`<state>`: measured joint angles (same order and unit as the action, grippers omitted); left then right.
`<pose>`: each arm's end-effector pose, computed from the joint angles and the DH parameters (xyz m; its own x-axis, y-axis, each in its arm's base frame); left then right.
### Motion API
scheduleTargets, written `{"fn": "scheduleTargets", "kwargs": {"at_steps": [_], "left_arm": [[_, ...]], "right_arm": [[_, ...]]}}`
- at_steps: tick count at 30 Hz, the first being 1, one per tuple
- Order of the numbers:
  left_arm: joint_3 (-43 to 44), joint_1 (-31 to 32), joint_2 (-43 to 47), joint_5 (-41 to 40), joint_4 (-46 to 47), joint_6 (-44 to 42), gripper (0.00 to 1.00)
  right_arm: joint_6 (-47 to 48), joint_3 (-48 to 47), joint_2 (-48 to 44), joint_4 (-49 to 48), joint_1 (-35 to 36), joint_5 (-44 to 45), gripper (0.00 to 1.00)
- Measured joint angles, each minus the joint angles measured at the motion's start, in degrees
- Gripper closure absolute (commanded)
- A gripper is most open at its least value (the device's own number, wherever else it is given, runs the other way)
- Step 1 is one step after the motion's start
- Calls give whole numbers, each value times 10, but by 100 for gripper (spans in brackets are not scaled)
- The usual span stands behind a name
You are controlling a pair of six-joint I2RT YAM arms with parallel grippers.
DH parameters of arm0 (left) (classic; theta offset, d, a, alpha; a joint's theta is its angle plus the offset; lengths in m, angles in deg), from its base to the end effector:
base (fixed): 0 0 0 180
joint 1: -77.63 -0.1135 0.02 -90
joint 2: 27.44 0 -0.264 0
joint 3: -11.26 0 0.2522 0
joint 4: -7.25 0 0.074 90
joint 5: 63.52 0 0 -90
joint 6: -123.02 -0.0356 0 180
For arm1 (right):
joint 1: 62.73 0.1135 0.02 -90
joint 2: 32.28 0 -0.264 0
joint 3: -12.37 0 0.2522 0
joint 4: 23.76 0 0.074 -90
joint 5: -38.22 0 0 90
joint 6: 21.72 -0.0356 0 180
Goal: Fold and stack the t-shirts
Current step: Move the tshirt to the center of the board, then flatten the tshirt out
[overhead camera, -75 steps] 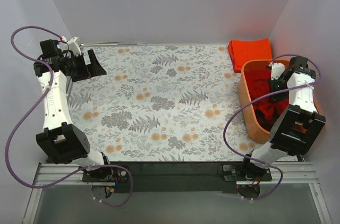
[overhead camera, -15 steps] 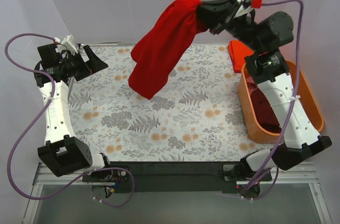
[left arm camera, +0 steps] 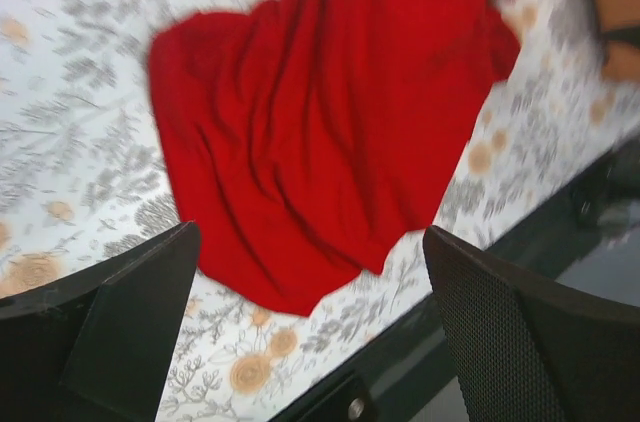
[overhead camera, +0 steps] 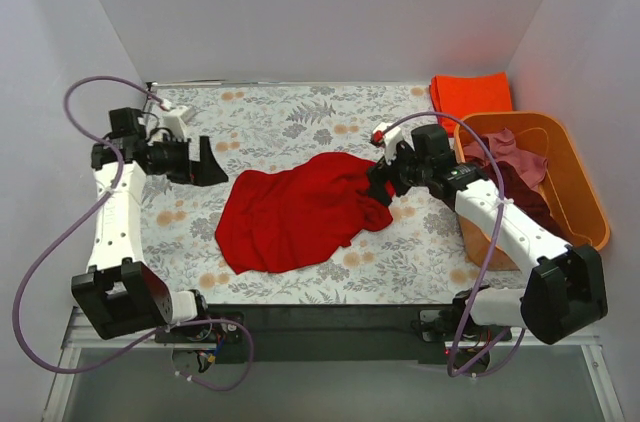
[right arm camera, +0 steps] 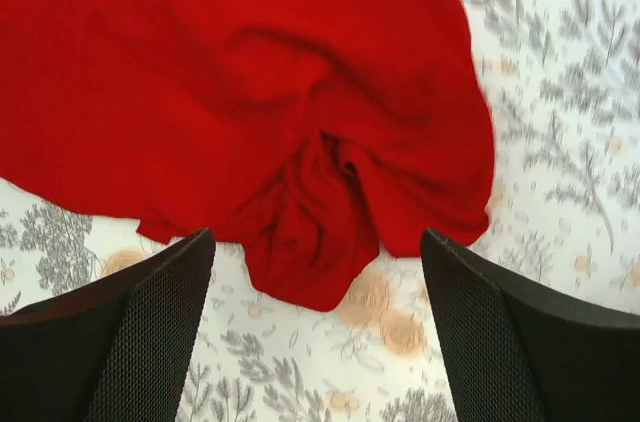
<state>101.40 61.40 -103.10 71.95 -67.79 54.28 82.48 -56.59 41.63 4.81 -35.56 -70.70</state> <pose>0.2447 0.0448 0.3461 -0.8302 -0.5065 -0.2329 -0.1723 0.6305 -0.7568 0.2508 0.1417 0.2859 -0.3113 -0.4206 -0.8521 -0.7724 0.6344 -0.0309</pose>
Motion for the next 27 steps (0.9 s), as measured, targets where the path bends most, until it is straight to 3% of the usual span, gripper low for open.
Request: {"fn": "scheduleTargets", "kwargs": {"at_steps": [4, 8, 12, 19, 22, 23, 25, 26, 27], "left_arm": [[-92, 106, 22, -50, -13, -68, 7], [-201, 218, 49, -121, 7, -85, 18], [-267, 278, 46, -186, 38, -89, 26], [-371, 363, 33, -279, 105, -87, 21], [-386, 371, 23, -311, 130, -84, 24], [-386, 373, 23, -323, 139, -82, 26], [-388, 374, 17, -348, 160, -80, 47], [-388, 374, 14, -360, 170, -83, 59], [-388, 374, 7, -384, 183, -84, 85]], "right_arm": [[49, 8, -21, 86, -16, 9, 7], [74, 8, -18, 146, -16, 5, 18], [88, 22, 17, 180, -16, 4, 25], [78, 54, 98, 183, -16, 26, 30], [66, 59, 128, 162, -16, 43, 45], [64, 59, 140, 153, -16, 52, 57], [64, 56, 157, 130, -16, 70, 72], [61, 53, 162, 124, -16, 78, 92], [65, 50, 166, 117, -18, 85, 99]]}}
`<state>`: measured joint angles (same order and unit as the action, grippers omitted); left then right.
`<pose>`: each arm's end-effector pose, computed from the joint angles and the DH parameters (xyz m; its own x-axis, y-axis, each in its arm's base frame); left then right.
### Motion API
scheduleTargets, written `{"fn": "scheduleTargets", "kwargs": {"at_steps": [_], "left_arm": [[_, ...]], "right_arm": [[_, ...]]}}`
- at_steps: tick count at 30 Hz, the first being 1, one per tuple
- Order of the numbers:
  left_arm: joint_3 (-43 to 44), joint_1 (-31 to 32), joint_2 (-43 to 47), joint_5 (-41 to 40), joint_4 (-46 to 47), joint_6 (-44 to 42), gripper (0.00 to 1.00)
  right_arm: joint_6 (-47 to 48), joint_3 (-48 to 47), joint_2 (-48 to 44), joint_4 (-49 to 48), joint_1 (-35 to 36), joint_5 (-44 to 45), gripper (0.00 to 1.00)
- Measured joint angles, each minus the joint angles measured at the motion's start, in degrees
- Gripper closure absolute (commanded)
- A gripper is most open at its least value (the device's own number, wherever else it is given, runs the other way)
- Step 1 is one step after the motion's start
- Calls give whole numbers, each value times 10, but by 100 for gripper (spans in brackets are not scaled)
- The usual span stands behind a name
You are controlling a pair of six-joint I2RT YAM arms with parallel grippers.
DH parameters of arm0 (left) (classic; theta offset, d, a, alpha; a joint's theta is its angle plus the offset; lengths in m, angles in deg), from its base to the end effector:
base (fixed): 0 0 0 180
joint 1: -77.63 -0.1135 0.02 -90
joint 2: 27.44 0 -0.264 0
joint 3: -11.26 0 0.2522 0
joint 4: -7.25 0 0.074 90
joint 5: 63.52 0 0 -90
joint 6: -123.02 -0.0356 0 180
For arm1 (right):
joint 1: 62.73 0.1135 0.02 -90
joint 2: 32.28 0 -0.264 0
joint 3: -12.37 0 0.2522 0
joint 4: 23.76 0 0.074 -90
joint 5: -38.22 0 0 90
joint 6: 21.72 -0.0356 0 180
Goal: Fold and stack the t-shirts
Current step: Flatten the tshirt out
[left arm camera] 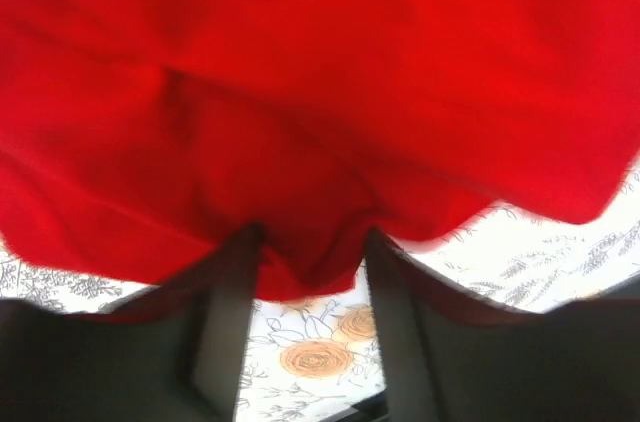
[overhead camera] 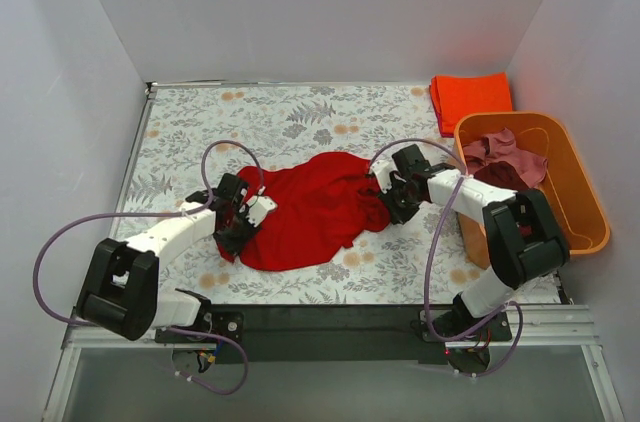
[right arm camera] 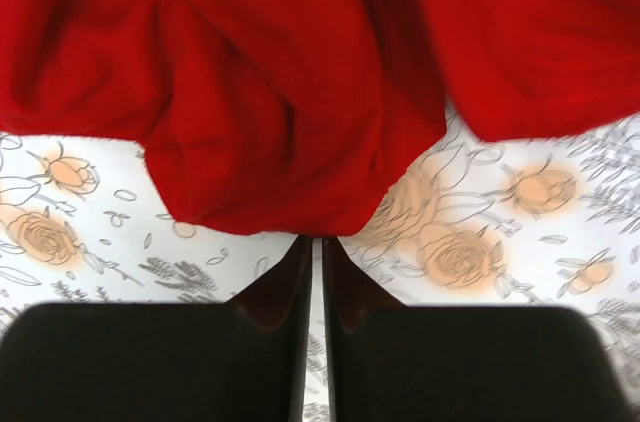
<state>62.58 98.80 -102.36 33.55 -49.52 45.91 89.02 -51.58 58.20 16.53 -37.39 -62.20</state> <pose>0.1856 -0.0766 0.1597 -0.9804 0.1423 -0.1360 0.1630 0.9743 -0.1556 0.2600 0.1303 0.1646 -0.6051 -0.6719 -0.4270 -0.7480 0.6635 0.0161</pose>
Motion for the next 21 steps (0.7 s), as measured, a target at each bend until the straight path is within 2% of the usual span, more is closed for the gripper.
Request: {"fn": "scheduleTargets", "kwargs": {"at_steps": [1, 2, 7, 12, 16, 17, 20, 21], "left_arm": [[1, 0, -6, -15, 7, 0, 95], [3, -1, -12, -36, 17, -6, 100], [61, -52, -72, -48, 15, -25, 100], [188, -134, -150, -36, -8, -39, 100], [259, -148, -183, -29, -20, -39, 100], [268, -148, -190, -24, -23, -37, 100], [278, -148, -210, -12, -37, -31, 100], [276, -148, -213, -10, -42, -30, 100]], "right_arm": [[-3, -5, 6, -4, -3, 7, 99], [-4, -12, 12, -6, -7, 10, 99], [14, -70, 58, -12, -55, 33, 99], [43, -150, 87, -11, -115, 49, 99], [50, -218, 114, -7, -123, 40, 99], [51, -241, 124, 4, -122, 29, 75], [53, -280, 137, 35, -120, -22, 26], [51, -279, 131, 48, -118, -40, 23]]}}
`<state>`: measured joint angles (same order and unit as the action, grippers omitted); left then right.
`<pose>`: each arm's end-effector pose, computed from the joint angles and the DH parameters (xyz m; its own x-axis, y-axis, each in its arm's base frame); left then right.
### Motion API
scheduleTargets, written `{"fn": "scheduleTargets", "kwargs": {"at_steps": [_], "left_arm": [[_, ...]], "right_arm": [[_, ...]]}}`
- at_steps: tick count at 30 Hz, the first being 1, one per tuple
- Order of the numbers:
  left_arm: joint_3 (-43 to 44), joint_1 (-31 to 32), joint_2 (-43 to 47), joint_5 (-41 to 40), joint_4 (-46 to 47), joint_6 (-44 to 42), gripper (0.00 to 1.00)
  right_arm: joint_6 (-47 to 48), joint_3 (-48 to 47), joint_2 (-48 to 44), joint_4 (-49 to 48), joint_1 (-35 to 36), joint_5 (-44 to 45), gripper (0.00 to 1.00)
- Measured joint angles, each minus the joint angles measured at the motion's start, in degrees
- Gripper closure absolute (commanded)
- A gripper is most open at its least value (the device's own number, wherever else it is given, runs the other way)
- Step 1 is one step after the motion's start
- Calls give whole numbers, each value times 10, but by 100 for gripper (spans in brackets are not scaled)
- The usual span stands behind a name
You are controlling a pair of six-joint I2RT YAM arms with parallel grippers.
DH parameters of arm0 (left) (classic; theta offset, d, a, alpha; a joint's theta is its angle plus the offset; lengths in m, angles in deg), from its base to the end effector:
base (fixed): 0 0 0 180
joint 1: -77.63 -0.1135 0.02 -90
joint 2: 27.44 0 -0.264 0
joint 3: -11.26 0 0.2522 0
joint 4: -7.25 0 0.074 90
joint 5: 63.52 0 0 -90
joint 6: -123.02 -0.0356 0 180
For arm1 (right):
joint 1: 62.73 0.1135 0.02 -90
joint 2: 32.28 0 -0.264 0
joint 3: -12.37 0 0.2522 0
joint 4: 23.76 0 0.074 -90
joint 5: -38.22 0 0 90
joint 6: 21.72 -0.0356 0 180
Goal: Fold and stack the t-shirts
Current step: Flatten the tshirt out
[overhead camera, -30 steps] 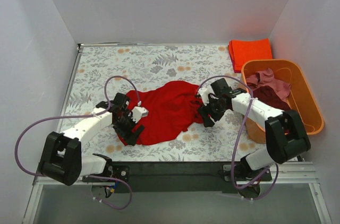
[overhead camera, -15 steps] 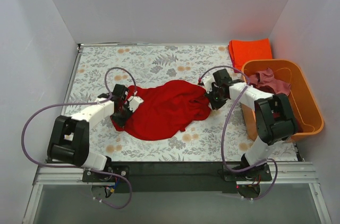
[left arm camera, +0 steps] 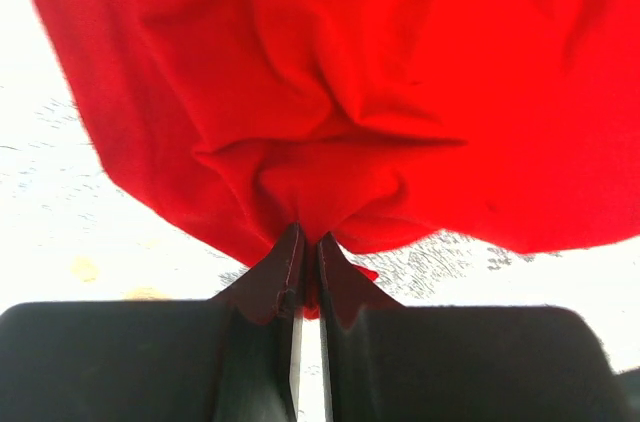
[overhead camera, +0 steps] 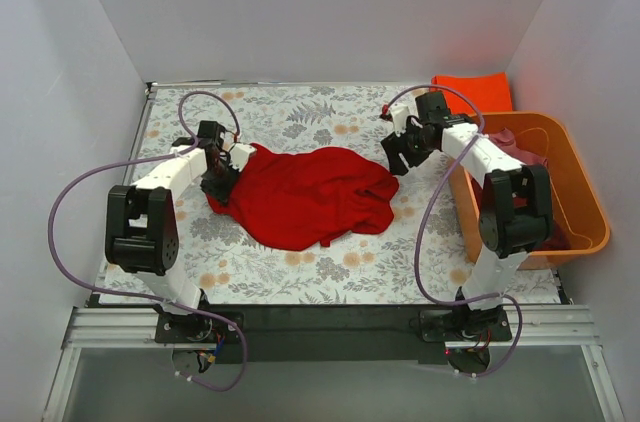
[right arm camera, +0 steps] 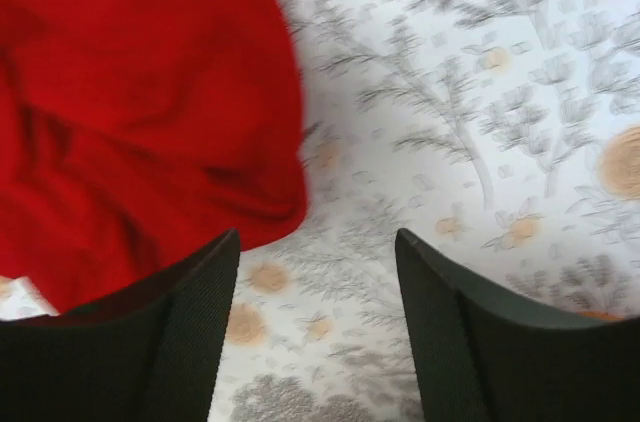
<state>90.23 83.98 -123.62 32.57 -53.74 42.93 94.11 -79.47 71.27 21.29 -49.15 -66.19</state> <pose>0.3094 -0.0382 0.1943 -0.9810 -0.0630 -0.1836 -0.0379 0.9898 -0.1375 0.3753 0.0998 0.2282 -0.5749 -0.5730 -0.5841 -0.6783 0.7330 -0.0515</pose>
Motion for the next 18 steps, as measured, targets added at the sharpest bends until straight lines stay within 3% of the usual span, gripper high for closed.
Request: {"fn": "scheduleTargets", "kwargs": {"at_steps": [7, 12, 16, 17, 18], "left_arm": [[-12, 0, 0, 9, -11, 10, 100], [-18, 0, 1, 11, -12, 16, 100], [-26, 0, 4, 14, -11, 19, 100], [-31, 0, 7, 14, -11, 19, 100], [-35, 0, 10, 14, -11, 20, 100]], "right_arm": [[-35, 107, -82, 41, 46, -67, 23], [-63, 159, -79, 26, 86, -59, 26], [-78, 179, -57, -2, 98, -34, 45], [-79, 181, -52, -7, 99, -28, 65], [-79, 182, -52, -12, 100, -21, 77]]}}
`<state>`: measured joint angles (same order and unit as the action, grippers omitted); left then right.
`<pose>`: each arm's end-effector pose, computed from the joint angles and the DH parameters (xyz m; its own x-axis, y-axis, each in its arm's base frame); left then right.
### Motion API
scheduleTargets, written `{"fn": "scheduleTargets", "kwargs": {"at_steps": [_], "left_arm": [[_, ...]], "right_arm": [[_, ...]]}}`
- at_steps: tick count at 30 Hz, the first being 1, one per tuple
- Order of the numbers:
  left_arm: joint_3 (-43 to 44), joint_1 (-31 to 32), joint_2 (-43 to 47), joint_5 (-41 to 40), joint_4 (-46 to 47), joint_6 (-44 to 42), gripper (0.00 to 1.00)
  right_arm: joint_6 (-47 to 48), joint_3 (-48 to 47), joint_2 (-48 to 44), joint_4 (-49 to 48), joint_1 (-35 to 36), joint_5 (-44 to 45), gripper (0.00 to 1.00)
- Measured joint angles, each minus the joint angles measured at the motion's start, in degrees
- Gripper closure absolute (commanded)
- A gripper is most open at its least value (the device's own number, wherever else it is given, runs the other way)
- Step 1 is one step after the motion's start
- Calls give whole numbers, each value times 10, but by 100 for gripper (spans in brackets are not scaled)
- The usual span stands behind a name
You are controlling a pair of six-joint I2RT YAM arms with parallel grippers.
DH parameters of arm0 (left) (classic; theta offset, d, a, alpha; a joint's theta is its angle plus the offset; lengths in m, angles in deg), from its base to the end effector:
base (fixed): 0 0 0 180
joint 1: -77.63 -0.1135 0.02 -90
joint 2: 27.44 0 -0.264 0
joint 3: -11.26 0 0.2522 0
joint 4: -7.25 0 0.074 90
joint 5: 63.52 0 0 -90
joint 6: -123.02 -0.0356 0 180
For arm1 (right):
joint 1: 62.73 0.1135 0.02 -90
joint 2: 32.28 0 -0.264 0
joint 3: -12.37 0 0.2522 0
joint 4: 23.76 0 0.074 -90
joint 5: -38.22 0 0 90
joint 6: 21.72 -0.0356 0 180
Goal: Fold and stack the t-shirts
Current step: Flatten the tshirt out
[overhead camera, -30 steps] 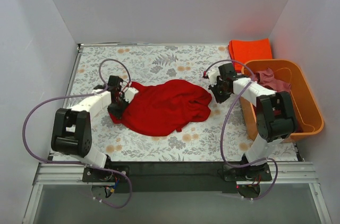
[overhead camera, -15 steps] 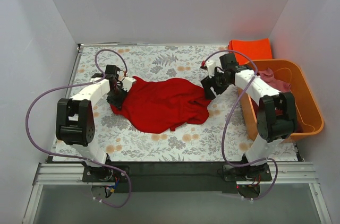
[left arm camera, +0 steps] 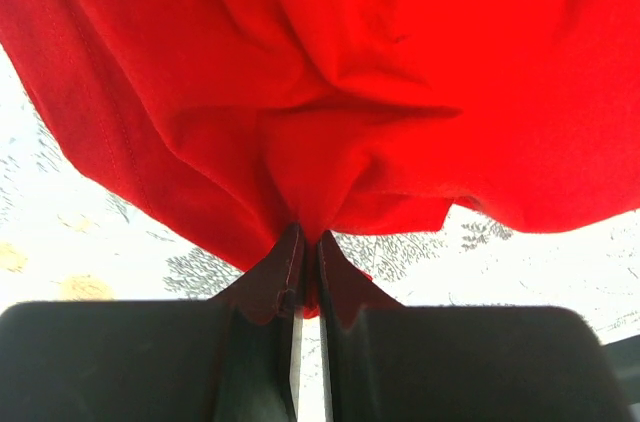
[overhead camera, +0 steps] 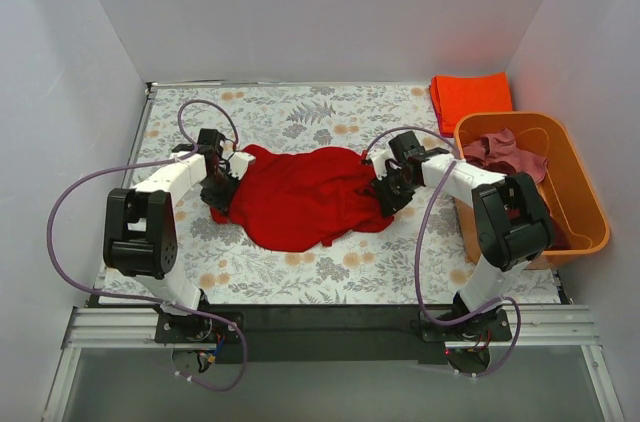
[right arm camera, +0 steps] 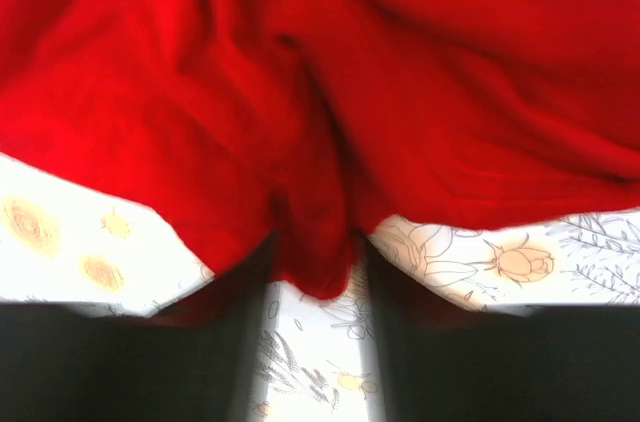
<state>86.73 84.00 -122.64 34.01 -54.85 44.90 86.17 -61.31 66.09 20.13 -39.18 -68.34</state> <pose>0.2945 -0.0376 0.1831 -0.9891 -0.0949 -0.1124 -0.0768 0.9847 -0.1562 0.2958 0.1400 0.1687 -0.6652 -0.6111 -0.4291 -0.7174 0.6824 0.1403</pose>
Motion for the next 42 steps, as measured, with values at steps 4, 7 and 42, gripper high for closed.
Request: {"fn": "scheduleTargets", "kwargs": {"at_steps": [4, 7, 42], "left_arm": [[-18, -1, 17, 0, -5, 1, 100], [-22, -5, 36, 2, -19, -2, 100], [201, -21, -188, 63, -22, 132, 100]], "right_arm": [[15, 4, 1, -13, -5, 43, 99], [50, -9, 3, -9, -27, 67, 99], [96, -158, -25, 105, -6, 24, 47]]}}
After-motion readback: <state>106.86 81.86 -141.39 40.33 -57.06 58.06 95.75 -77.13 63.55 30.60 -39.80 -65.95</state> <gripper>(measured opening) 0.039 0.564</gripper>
